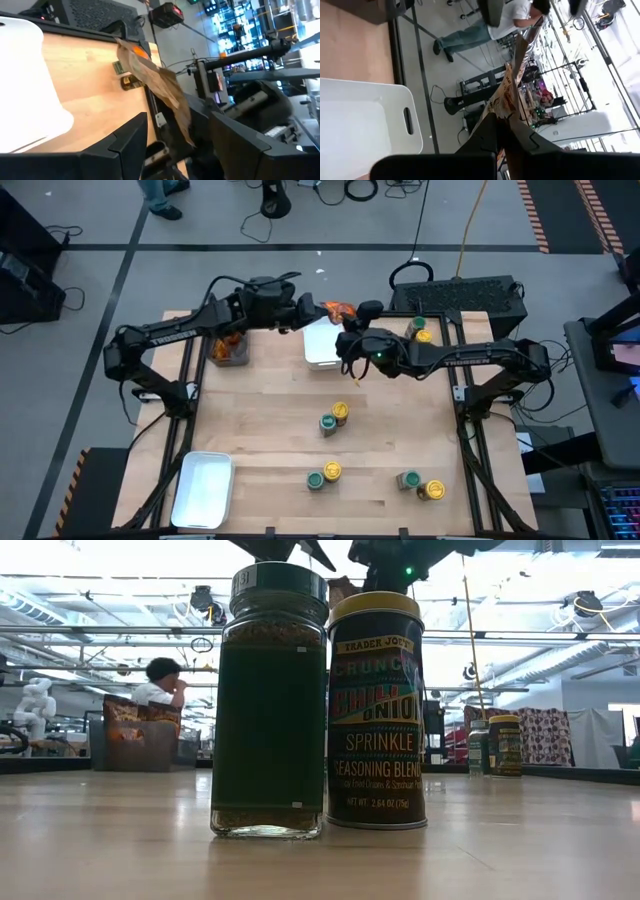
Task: Sort spices by type
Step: Put the orange seasoning pack into the black bin
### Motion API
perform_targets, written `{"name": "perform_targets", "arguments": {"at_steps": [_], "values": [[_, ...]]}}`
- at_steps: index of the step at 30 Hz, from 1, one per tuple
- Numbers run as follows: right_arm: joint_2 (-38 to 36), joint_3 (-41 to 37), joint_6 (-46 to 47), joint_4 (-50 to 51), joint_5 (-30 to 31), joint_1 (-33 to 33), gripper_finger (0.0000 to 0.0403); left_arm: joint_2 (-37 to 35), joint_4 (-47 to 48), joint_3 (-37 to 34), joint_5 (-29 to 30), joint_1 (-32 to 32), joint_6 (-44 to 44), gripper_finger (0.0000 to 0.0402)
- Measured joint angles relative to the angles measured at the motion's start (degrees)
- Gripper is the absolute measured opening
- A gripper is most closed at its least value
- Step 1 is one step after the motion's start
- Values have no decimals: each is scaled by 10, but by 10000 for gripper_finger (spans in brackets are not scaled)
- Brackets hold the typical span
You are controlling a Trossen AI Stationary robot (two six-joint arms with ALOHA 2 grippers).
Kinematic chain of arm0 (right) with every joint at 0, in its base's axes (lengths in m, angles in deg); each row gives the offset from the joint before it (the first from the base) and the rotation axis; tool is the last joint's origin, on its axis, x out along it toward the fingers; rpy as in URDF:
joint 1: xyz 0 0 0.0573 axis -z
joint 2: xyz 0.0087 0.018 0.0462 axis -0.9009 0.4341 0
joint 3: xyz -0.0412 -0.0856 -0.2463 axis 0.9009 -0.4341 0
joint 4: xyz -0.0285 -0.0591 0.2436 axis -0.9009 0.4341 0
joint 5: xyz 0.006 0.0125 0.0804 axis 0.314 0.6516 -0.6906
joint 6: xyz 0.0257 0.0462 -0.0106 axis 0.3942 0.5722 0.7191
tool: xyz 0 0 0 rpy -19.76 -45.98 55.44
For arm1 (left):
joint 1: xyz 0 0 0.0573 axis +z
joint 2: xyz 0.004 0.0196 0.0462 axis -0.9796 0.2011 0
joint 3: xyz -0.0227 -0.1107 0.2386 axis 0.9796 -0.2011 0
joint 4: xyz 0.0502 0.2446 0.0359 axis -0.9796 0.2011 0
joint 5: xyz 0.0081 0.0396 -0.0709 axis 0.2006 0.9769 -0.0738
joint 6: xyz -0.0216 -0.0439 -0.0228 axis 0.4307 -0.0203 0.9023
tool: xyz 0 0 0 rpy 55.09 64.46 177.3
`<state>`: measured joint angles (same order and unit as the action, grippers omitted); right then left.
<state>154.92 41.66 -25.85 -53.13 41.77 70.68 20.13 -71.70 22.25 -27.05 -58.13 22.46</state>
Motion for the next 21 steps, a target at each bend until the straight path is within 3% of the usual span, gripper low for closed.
{"name": "perform_targets", "arguments": {"at_steps": [21], "values": [[0,0,-12,-15,-2,-18,0,36,-17,0,7,-3,15,214]]}}
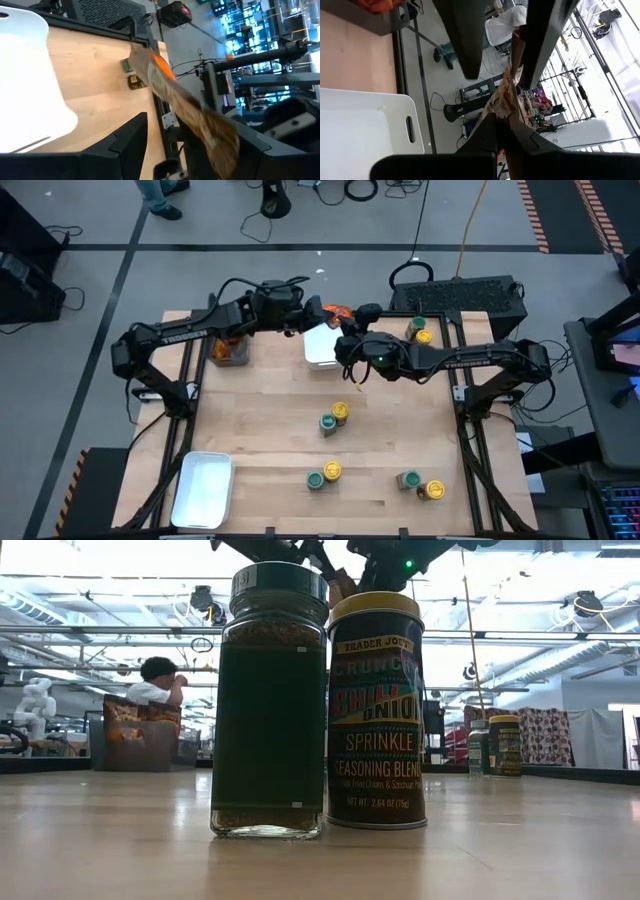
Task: Sort spices by type
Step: Put the orange seasoning pack into the black bin
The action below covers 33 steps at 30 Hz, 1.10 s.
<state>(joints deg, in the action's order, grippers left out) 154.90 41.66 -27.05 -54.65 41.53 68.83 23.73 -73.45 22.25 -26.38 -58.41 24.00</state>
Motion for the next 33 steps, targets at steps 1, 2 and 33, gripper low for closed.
{"name": "perform_targets", "arguments": {"at_steps": [1,2,33], "values": [[0,0,0,0,0,-2,0,0,-5,0,0,0,0,214],[0,0,0,0,0,-3,0,0,-11,0,1,0,0,214],[-1,0,-19,0,2,-3,35,-1,-32,0,-5,-3,-67,4]]}}
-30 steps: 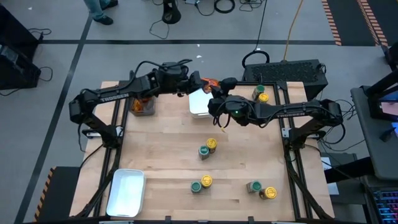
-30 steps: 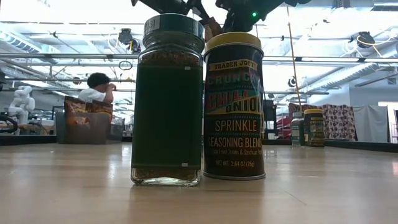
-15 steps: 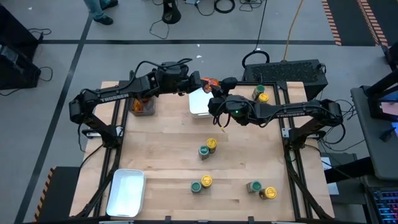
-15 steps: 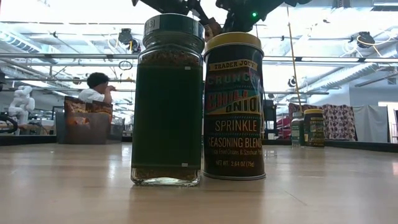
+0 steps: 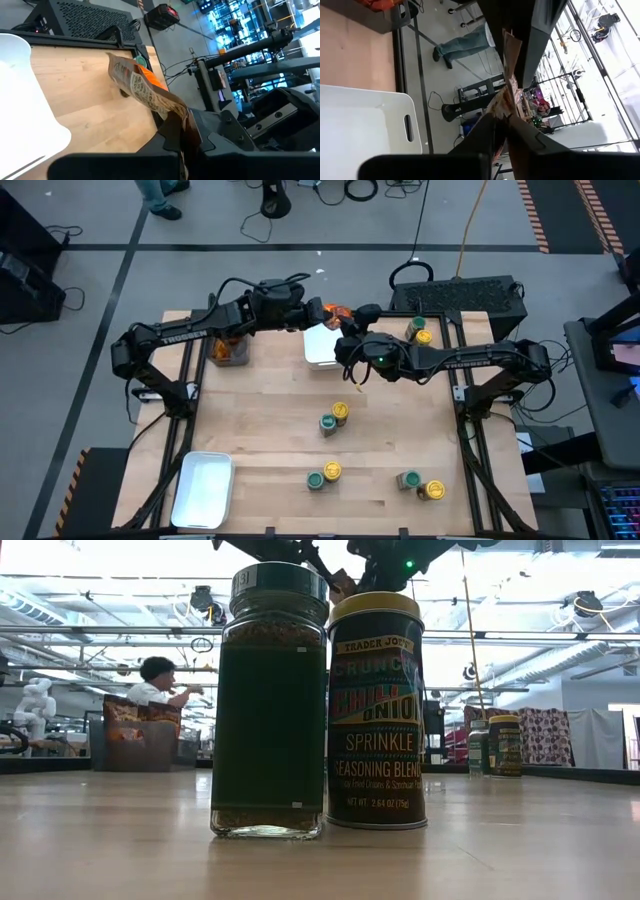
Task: Sort spices by type
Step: Put the orange seasoning pack into the black bin
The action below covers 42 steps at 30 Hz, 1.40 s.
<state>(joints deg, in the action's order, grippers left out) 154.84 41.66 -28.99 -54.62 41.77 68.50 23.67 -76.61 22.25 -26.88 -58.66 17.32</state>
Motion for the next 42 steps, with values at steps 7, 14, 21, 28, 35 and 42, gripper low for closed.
{"name": "perform_targets", "arguments": {"at_steps": [7,14,21,28,35,42], "values": [[0,0,-16,0,-2,0,85,0,-1,0,-2,2,-14,2],[-15,0,-56,-1,-15,-2,149,-13,3,0,-6,22,-41,1],[-56,1,7,40,-48,8,211,-59,42,-1,-32,67,-97,1],[-104,1,141,171,-60,45,235,-154,260,0,-53,119,-181,0],[-117,1,236,216,-122,70,235,-198,530,0,-43,170,-287,0],[-113,0,230,207,-127,70,235,-166,631,-10,-11,178,-378,0]]}}
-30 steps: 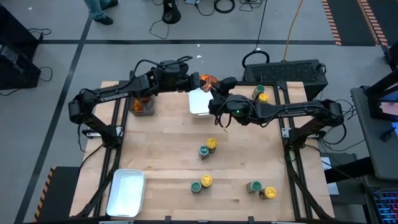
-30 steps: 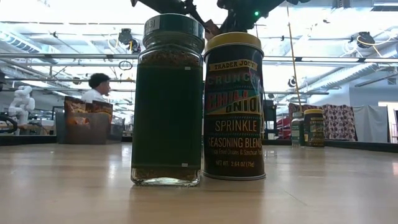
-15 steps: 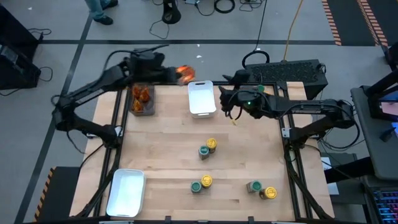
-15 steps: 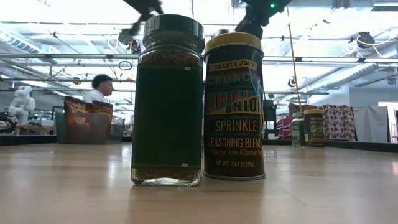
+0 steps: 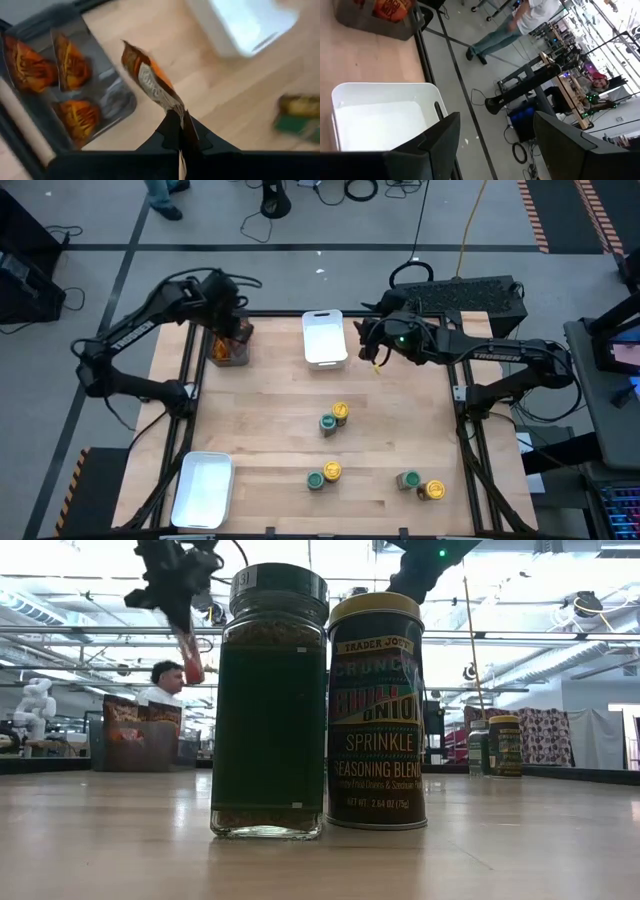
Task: Sort spices by type
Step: Put the orange seasoning pack into the black bin
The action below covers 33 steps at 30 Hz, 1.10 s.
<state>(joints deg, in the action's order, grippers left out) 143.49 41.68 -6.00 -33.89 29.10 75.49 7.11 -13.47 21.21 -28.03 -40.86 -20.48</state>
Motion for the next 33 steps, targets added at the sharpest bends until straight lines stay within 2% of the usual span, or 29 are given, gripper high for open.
{"name": "perform_targets", "arguments": {"at_steps": [5,12,33], "values": [[0,0,0,0,0,0,235,40,44,-2,32,0,-56,0],[0,0,5,0,0,0,235,81,54,-2,91,7,-112,0],[0,0,35,24,-11,0,235,167,81,-2,95,66,-203,0]]}}
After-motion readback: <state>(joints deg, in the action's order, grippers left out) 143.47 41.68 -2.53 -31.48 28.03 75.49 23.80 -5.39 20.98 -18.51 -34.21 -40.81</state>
